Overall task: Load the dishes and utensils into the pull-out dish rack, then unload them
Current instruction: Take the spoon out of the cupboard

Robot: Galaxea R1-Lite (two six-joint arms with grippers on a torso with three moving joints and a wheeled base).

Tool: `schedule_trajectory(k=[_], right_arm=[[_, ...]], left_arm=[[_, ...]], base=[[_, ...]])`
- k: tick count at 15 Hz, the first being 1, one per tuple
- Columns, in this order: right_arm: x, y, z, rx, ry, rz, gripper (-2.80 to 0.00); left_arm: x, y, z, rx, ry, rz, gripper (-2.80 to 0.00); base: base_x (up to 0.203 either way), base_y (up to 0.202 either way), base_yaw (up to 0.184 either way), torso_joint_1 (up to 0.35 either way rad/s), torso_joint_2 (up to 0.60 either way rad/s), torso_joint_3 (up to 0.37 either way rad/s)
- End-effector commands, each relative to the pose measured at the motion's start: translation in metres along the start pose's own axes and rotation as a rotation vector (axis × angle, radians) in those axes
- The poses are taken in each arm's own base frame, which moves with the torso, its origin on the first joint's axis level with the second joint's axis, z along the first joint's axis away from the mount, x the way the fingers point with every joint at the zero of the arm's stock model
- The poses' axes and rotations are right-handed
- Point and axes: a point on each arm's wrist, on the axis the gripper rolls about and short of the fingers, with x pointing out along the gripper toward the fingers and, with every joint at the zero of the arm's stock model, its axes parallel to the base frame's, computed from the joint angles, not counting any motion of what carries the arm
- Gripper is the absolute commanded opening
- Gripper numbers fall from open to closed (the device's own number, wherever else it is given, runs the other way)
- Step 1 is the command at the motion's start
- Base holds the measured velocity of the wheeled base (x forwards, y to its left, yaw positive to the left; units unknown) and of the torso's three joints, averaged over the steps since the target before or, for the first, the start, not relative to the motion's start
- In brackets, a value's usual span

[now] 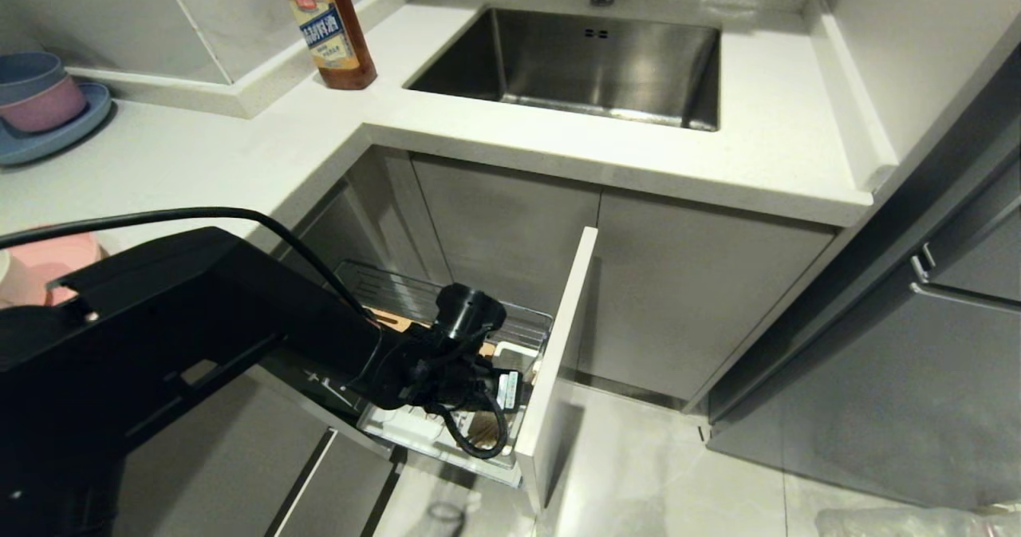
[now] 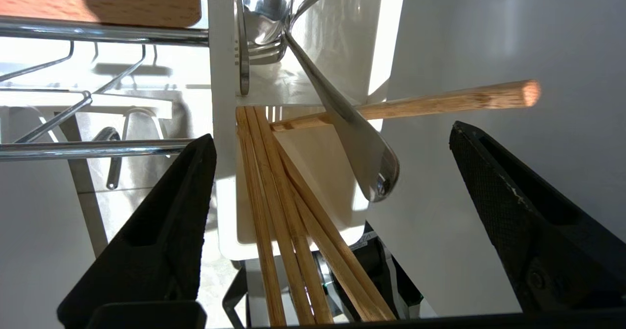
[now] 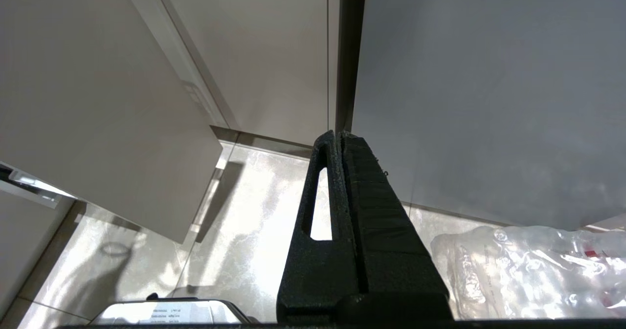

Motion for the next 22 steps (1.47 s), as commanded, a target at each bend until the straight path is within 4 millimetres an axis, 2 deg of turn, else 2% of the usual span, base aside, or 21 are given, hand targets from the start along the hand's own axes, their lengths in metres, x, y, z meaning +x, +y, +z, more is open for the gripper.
schedule_trajectory(k=[1, 7, 18, 19, 22], right_arm=[[0.000, 0.000, -0.001, 0.000, 0.001, 0.000, -2.80], [0.000, 0.000, -0.001, 0.000, 0.003, 0.000, -2.80], [0.000, 0.000, 0.000, 0.000, 0.001, 0.000, -2.80], [0.000, 0.000, 0.000, 0.000, 0.001, 0.000, -2.80], [0.000, 0.000, 0.000, 0.000, 0.001, 0.000, -2.80]], left_arm=[[0.002, 0.000, -0.001, -0.001, 0.004, 0.001, 0.00], [0.005, -0.006, 0.003, 0.017, -0.054, 0.049, 0.00], [0.008, -0.012, -0.001, 0.036, -0.048, 0.074, 0.00], [0.008, -0.012, 0.000, 0.036, -0.050, 0.075, -2.80], [0.008, -0.013, 0.000, 0.032, -0.053, 0.073, -2.80]], base=[[0.000, 0.000, 0.000, 0.000, 0.00, 0.000], [0.000, 0.000, 0.000, 0.000, 0.00, 0.000], [0.000, 0.000, 0.000, 0.000, 0.00, 0.000], [0.000, 0.000, 0.000, 0.000, 0.00, 0.000], [0.000, 0.000, 0.000, 0.000, 0.00, 0.000]])
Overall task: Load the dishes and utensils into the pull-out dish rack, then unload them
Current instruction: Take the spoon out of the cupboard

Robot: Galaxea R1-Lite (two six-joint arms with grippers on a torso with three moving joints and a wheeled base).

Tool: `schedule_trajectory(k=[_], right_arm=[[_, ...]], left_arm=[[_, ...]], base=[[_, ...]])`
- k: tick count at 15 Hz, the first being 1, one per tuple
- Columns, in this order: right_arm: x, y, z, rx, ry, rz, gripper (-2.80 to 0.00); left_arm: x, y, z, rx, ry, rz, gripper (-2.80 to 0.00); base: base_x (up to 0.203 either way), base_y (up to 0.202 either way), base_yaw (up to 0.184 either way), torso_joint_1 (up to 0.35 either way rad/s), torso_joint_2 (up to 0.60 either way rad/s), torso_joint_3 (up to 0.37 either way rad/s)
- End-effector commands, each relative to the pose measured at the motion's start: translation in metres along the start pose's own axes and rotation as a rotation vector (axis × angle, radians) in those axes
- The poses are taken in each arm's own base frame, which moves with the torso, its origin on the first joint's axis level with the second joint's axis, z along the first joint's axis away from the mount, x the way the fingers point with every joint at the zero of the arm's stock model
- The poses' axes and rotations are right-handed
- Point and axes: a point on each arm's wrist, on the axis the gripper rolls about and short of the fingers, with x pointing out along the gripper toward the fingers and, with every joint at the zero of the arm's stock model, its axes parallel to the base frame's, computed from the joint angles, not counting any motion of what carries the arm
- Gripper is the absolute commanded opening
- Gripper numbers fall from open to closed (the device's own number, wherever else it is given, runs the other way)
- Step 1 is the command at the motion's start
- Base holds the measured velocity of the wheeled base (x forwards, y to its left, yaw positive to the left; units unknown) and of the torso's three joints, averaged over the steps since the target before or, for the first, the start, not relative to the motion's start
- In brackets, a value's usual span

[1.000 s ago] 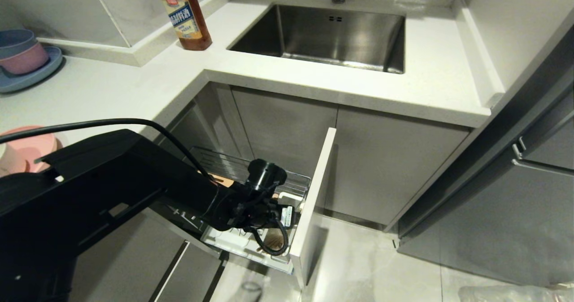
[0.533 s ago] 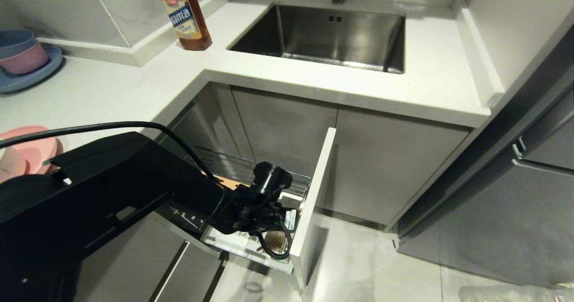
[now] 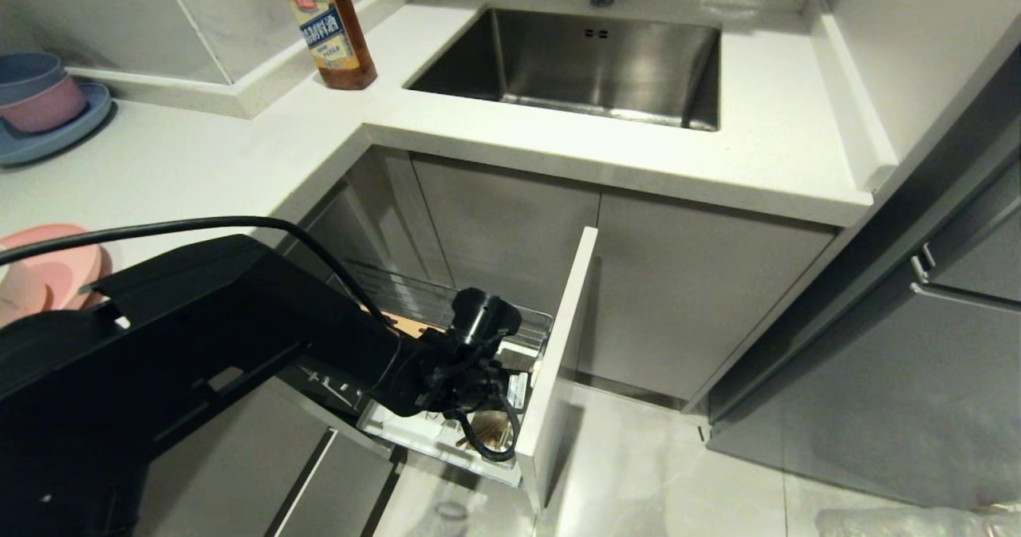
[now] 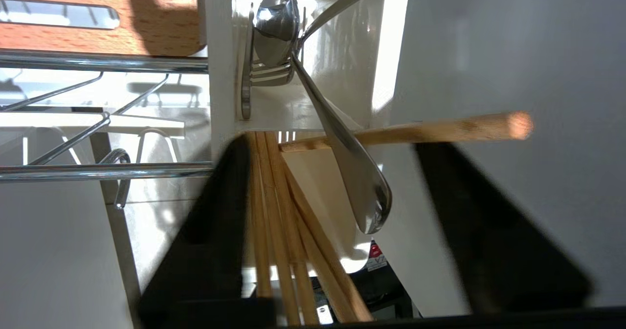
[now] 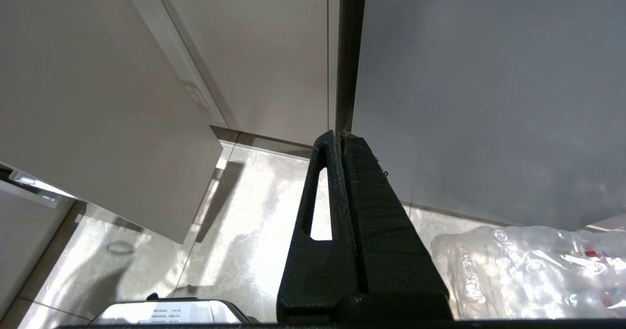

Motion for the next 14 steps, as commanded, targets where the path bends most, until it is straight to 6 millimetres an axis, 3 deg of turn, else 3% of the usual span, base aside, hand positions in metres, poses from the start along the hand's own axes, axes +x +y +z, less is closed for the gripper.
schedule_trajectory(k=[1, 11, 14], right_arm=[[0.000, 0.000, -0.001, 0.000, 0.003, -0.001, -2.80], [0.000, 0.000, -0.001, 0.000, 0.004, 0.000, -2.80], [0.000, 0.000, -0.001, 0.000, 0.003, -0.001, -2.80]], left_arm=[[0.000, 0.000, 0.000, -0.003, -0.004, 0.002, -2.80], [-0.003, -0.003, 0.001, -0.001, -0.007, -0.004, -2.80], [-0.018, -0.003, 0.010, -0.008, -0.046, -0.012, -2.80]], base=[[0.000, 0.000, 0.000, 0.000, 0.00, 0.000], [0.000, 0.000, 0.000, 0.000, 0.00, 0.000], [0.000, 0.000, 0.000, 0.000, 0.00, 0.000]])
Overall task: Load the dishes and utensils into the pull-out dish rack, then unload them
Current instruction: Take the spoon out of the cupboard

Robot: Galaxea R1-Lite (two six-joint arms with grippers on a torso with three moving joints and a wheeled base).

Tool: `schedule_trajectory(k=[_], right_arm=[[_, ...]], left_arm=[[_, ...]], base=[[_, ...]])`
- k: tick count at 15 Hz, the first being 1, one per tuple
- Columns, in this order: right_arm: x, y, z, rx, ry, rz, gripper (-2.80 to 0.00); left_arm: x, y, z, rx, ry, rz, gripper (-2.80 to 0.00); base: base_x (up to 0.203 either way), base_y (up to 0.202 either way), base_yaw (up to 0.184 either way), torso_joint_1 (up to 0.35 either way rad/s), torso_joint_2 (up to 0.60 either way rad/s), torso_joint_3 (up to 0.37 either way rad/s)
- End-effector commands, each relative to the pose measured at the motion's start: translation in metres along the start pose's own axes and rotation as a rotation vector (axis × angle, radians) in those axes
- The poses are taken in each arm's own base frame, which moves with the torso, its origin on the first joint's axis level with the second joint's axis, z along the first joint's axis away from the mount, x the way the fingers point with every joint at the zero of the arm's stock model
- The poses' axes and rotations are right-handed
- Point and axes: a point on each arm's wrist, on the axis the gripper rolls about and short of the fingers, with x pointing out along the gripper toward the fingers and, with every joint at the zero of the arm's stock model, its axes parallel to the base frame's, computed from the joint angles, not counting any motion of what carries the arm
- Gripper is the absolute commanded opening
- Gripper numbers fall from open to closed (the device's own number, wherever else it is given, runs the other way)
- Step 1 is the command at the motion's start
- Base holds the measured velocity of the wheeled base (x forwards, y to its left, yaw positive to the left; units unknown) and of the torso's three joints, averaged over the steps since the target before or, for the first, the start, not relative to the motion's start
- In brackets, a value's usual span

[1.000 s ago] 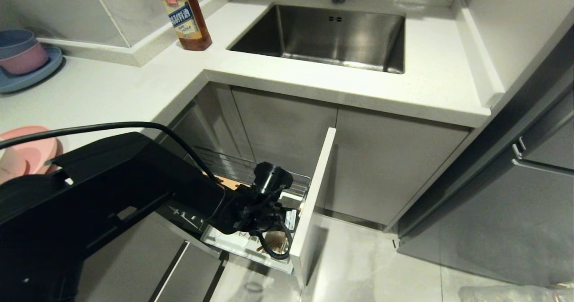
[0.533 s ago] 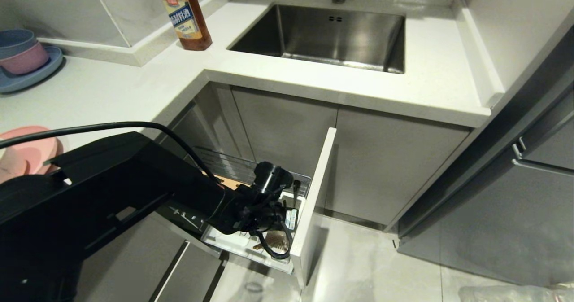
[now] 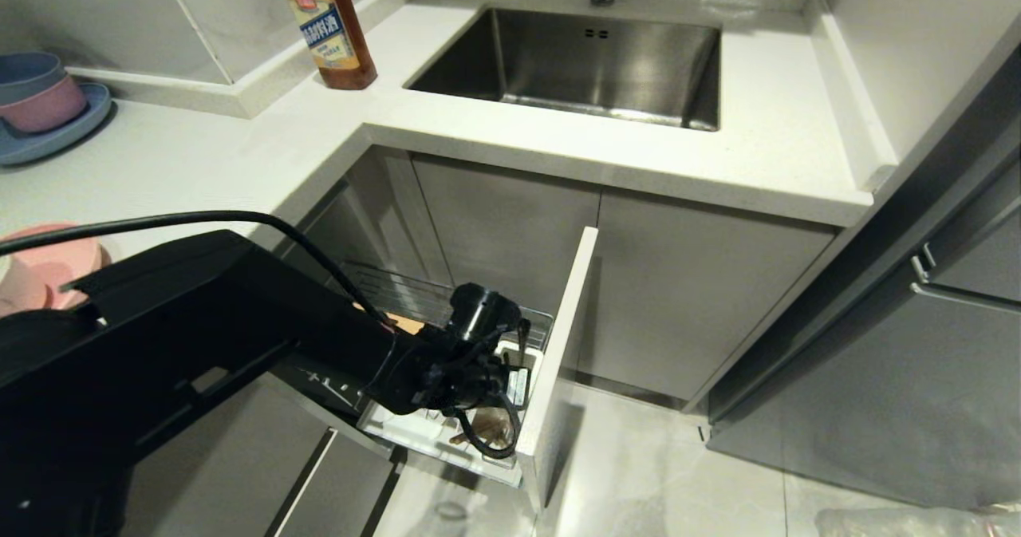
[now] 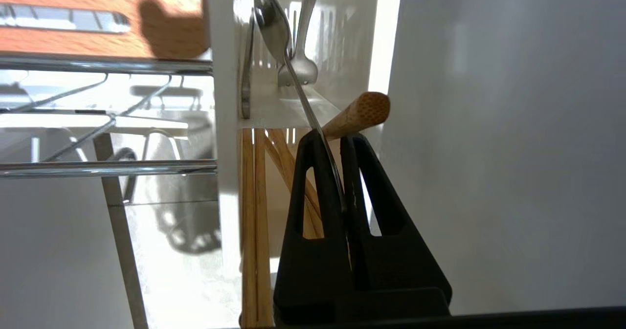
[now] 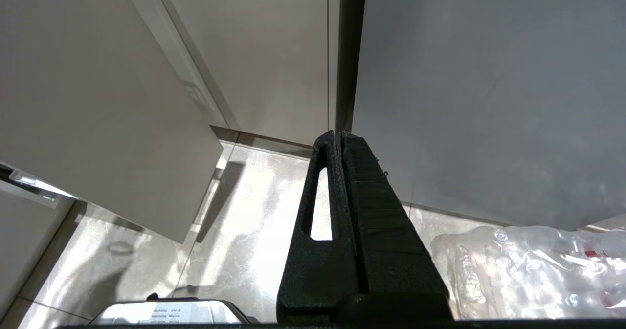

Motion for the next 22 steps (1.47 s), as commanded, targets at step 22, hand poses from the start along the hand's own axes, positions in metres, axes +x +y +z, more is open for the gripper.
schedule_trajectory(k=[22], right_arm=[[0.000, 0.000, -0.001, 0.000, 0.002, 0.000, -2.80]], left_arm=[[-0.090, 0.003, 0.034, -0.023, -0.133, 0.005, -2.80]], base=[[0.000, 0.000, 0.000, 0.000, 0.00, 0.000]])
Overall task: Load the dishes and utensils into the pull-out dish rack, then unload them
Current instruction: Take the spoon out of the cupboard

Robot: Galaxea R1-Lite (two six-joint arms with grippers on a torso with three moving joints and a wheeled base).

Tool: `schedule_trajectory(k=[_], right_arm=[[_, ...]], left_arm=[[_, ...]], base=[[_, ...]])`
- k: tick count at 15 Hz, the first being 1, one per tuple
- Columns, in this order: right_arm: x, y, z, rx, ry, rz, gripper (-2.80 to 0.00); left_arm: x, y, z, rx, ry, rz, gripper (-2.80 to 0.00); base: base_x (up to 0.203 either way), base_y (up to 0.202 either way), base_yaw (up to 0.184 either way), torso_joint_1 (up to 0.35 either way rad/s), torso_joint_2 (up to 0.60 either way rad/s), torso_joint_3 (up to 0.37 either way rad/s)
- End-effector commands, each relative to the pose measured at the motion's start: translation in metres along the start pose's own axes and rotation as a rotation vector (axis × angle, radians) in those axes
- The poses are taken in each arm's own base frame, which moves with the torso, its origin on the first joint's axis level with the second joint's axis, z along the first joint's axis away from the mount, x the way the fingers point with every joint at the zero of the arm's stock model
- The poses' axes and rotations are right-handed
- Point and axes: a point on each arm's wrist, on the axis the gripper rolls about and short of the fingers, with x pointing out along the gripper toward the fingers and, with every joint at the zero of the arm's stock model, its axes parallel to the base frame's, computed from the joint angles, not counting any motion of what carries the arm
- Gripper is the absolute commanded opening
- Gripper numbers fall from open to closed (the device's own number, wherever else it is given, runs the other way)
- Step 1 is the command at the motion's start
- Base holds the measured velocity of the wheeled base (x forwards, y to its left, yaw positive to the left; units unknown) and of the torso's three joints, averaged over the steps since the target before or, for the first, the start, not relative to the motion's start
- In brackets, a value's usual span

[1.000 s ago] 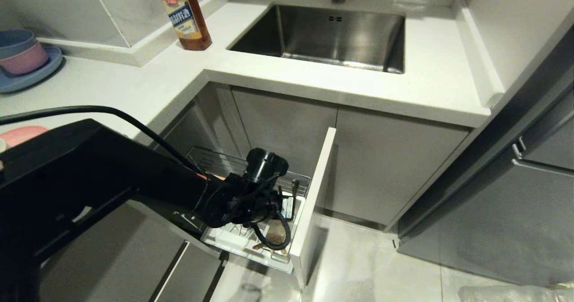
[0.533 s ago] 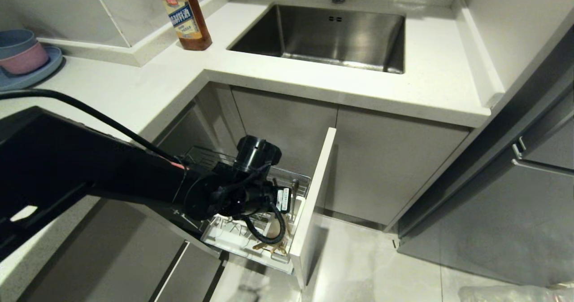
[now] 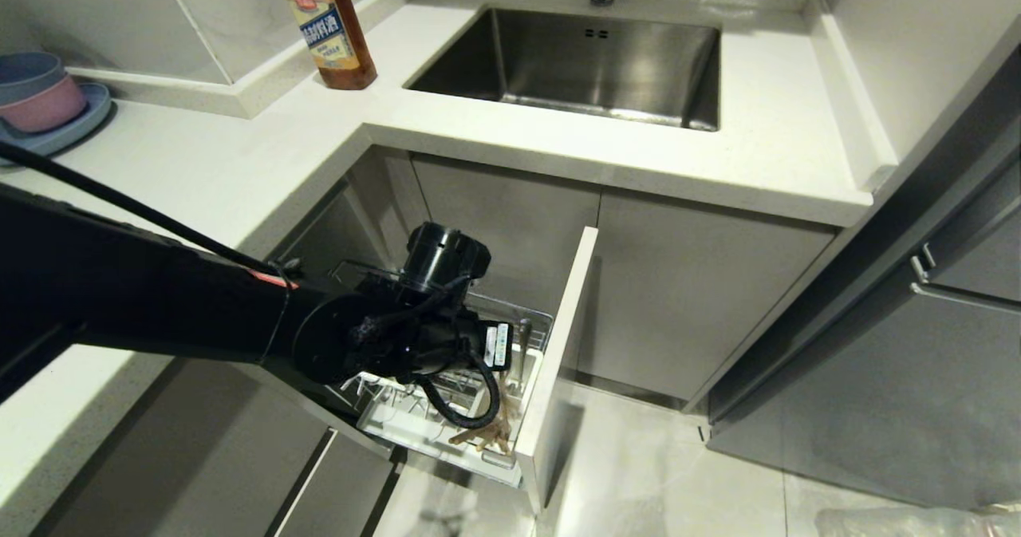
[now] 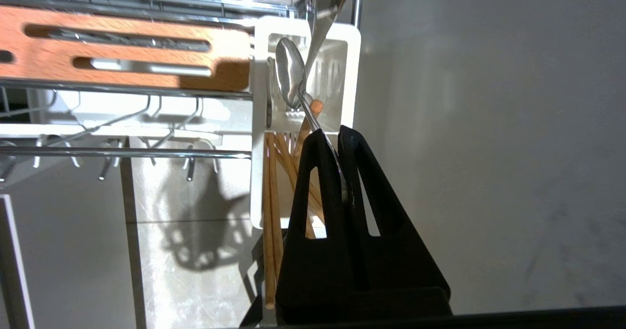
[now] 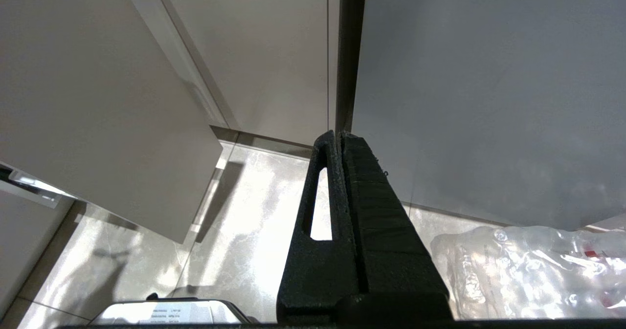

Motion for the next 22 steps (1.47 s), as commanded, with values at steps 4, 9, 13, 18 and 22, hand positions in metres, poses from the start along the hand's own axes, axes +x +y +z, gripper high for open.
schedule_trajectory(k=[4, 9, 13, 18, 22], right_arm=[[0.000, 0.000, 0.000, 0.000, 0.001, 0.000, -2.80], [0.000, 0.000, -0.001, 0.000, 0.002, 0.000, -2.80], [0.000, 0.000, -0.001, 0.000, 0.002, 0.000, -2.80], [0.000, 0.000, -0.001, 0.000, 0.003, 0.000, -2.80], [0.000, 0.000, -0.001, 0.000, 0.002, 0.000, -2.80]], left_arm=[[-0.016, 0.001, 0.009, -0.012, -0.046, -0.008, -2.80], [-0.032, 0.004, 0.014, -0.016, -0.070, -0.002, -2.80], [-0.049, 0.003, 0.018, -0.024, -0.076, -0.012, -2.80], [-0.070, 0.005, 0.026, -0.044, -0.131, -0.031, -2.80], [-0.092, 0.009, 0.033, -0.057, -0.190, -0.045, -2.80]], base=[[0.000, 0.000, 0.000, 0.000, 0.00, 0.000], [0.000, 0.000, 0.000, 0.000, 0.00, 0.000], [0.000, 0.000, 0.000, 0.000, 0.00, 0.000], [0.000, 0.000, 0.000, 0.000, 0.00, 0.000], [0.000, 0.000, 0.000, 0.000, 0.00, 0.000]])
